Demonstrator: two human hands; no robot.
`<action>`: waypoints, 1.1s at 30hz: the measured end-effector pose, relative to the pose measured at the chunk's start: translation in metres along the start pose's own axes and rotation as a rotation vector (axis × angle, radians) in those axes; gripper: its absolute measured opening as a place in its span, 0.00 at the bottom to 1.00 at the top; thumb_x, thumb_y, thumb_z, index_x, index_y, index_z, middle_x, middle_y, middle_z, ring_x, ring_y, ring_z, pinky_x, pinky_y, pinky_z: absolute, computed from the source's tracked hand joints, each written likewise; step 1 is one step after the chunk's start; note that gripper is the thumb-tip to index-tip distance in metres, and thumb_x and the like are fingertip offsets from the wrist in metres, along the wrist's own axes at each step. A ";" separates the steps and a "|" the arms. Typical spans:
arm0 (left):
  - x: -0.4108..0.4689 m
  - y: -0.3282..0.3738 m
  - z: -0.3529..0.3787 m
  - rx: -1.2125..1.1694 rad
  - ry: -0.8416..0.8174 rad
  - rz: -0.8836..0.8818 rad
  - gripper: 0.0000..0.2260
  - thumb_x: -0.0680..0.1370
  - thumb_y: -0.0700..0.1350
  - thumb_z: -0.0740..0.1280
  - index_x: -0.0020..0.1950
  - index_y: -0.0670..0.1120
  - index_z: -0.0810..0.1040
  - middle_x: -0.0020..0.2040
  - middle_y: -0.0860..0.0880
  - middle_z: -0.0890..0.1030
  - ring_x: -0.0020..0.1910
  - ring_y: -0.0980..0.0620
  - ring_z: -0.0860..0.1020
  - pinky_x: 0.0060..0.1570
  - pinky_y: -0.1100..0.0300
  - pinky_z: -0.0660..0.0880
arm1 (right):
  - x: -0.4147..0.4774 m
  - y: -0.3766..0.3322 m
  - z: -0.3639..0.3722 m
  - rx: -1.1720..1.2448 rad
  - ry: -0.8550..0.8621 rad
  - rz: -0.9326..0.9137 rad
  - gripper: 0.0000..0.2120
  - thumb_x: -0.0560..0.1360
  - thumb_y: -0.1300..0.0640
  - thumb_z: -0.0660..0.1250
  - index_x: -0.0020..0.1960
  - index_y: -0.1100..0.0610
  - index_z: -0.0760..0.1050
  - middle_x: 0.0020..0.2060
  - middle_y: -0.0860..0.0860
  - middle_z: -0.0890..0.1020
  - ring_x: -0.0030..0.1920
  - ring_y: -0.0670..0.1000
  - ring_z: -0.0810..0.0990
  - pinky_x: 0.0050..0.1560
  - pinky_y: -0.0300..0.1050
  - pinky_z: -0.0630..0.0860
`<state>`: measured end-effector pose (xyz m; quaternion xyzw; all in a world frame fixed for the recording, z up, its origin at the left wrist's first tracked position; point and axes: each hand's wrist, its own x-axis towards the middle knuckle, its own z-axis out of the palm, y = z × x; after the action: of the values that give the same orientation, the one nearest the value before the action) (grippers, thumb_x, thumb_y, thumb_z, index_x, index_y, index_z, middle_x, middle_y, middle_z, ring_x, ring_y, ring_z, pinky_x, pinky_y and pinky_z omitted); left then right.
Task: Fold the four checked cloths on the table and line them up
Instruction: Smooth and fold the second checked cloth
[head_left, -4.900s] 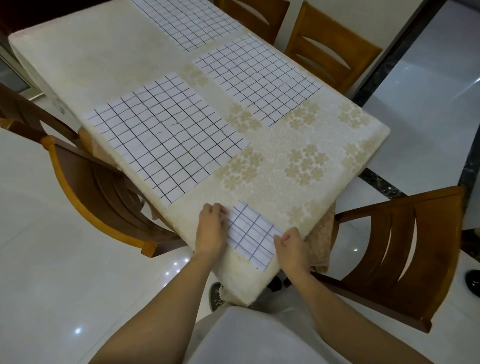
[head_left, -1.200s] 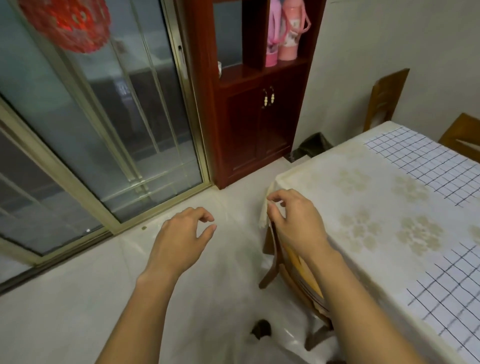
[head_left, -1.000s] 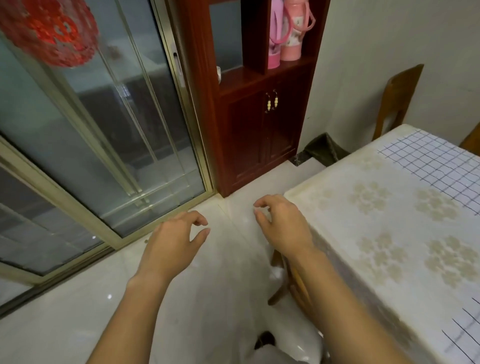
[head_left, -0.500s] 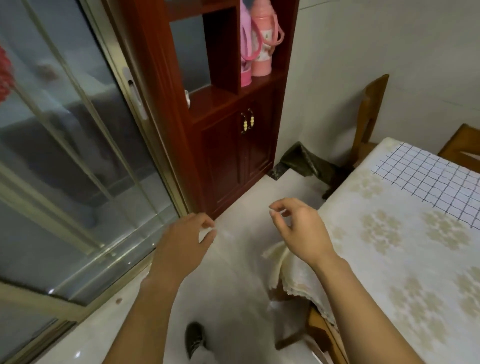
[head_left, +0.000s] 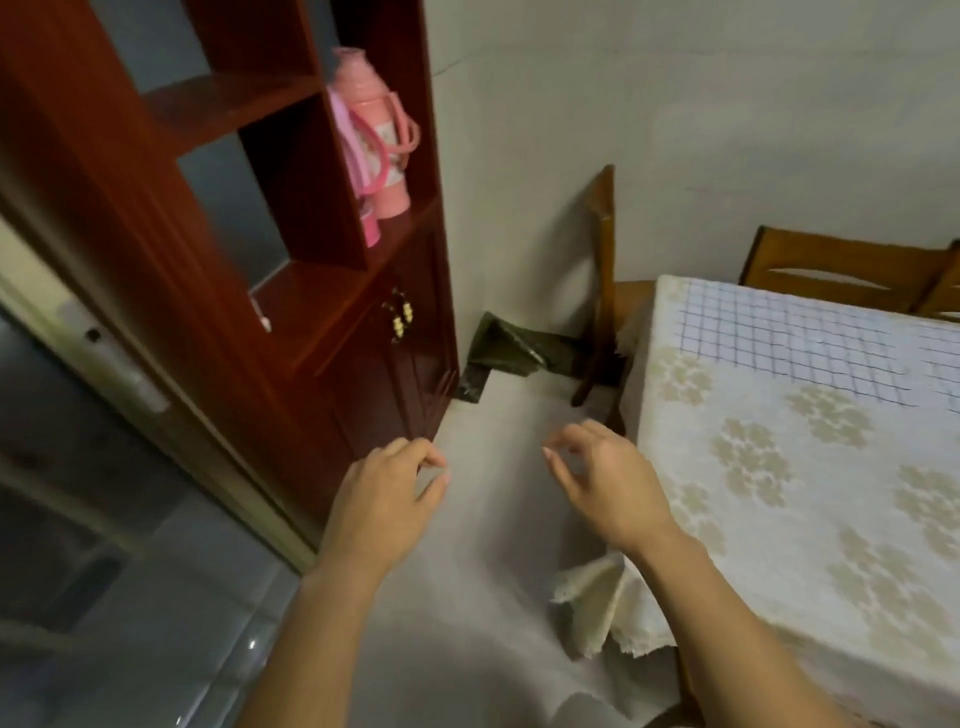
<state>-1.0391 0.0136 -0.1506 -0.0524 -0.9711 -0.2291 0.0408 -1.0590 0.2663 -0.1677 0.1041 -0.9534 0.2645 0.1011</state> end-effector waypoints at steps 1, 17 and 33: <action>0.013 -0.002 0.002 0.001 -0.016 0.020 0.04 0.81 0.53 0.67 0.54 0.56 0.78 0.52 0.58 0.79 0.51 0.53 0.78 0.52 0.51 0.77 | 0.008 0.004 0.001 -0.015 0.015 0.035 0.07 0.80 0.48 0.65 0.53 0.48 0.80 0.48 0.43 0.78 0.42 0.46 0.78 0.44 0.42 0.75; 0.275 -0.031 -0.017 0.112 0.039 0.050 0.05 0.81 0.53 0.66 0.55 0.56 0.79 0.51 0.59 0.78 0.52 0.56 0.77 0.52 0.57 0.73 | 0.267 0.037 0.033 0.114 0.120 0.058 0.08 0.81 0.48 0.64 0.55 0.49 0.81 0.49 0.44 0.80 0.46 0.44 0.79 0.49 0.43 0.79; 0.578 0.050 0.094 -0.047 -0.218 0.495 0.07 0.81 0.55 0.66 0.56 0.55 0.79 0.54 0.56 0.80 0.53 0.52 0.78 0.52 0.54 0.74 | 0.417 0.183 0.014 -0.103 0.297 0.492 0.07 0.80 0.48 0.67 0.52 0.48 0.81 0.47 0.43 0.80 0.46 0.45 0.80 0.45 0.43 0.78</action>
<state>-1.6112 0.1484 -0.1529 -0.3135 -0.9218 -0.2276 -0.0105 -1.5066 0.3516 -0.1640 -0.1752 -0.9369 0.2447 0.1777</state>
